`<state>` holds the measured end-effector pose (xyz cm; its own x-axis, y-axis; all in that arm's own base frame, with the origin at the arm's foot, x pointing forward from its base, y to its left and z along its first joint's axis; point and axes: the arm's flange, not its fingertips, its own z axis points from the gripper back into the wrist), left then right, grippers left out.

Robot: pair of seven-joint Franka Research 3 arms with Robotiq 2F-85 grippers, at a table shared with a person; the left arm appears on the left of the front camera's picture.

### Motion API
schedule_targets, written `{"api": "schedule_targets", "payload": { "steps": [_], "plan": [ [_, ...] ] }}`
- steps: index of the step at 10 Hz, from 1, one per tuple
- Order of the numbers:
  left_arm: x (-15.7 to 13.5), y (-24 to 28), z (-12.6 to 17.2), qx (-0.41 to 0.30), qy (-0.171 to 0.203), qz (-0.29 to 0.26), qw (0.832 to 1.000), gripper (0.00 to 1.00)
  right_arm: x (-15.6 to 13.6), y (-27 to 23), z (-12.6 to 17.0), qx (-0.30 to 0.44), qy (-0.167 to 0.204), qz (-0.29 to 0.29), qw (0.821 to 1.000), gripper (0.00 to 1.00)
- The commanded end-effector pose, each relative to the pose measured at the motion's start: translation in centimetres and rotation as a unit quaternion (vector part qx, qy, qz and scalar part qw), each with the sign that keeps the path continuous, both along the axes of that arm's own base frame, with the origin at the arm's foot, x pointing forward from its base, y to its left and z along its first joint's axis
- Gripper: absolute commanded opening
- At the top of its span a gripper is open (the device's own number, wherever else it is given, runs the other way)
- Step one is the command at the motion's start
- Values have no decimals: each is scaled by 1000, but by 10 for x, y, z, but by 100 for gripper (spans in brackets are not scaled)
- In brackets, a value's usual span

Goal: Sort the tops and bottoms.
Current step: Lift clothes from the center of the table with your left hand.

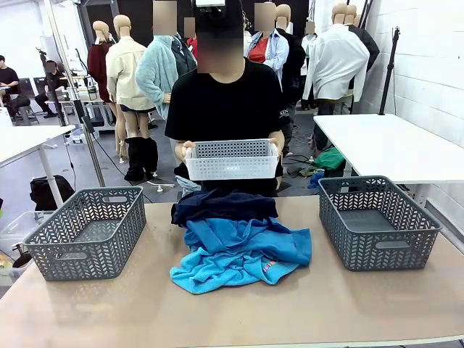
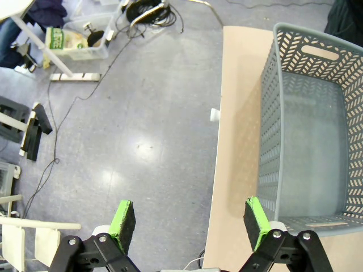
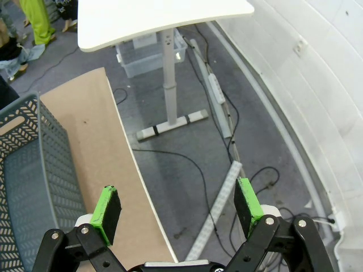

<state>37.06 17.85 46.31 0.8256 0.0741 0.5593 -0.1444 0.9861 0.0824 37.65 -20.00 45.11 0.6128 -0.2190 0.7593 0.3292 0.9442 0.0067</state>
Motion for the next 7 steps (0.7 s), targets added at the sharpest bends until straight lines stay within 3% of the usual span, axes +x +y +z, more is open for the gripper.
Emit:
{"api": "schedule_targets", "payload": {
  "steps": [1, 7],
  "plan": [
    [-1, 1, 1, 3, 1, 0, 1000, 100, -1, 0, 1, -1, 5, 2, 1000, 100],
    [-1, 1, 1, 3, 1, 0, 1000, 100, -1, 0, 1, -1, 5, 2, 1000, 100]
  ]
}}
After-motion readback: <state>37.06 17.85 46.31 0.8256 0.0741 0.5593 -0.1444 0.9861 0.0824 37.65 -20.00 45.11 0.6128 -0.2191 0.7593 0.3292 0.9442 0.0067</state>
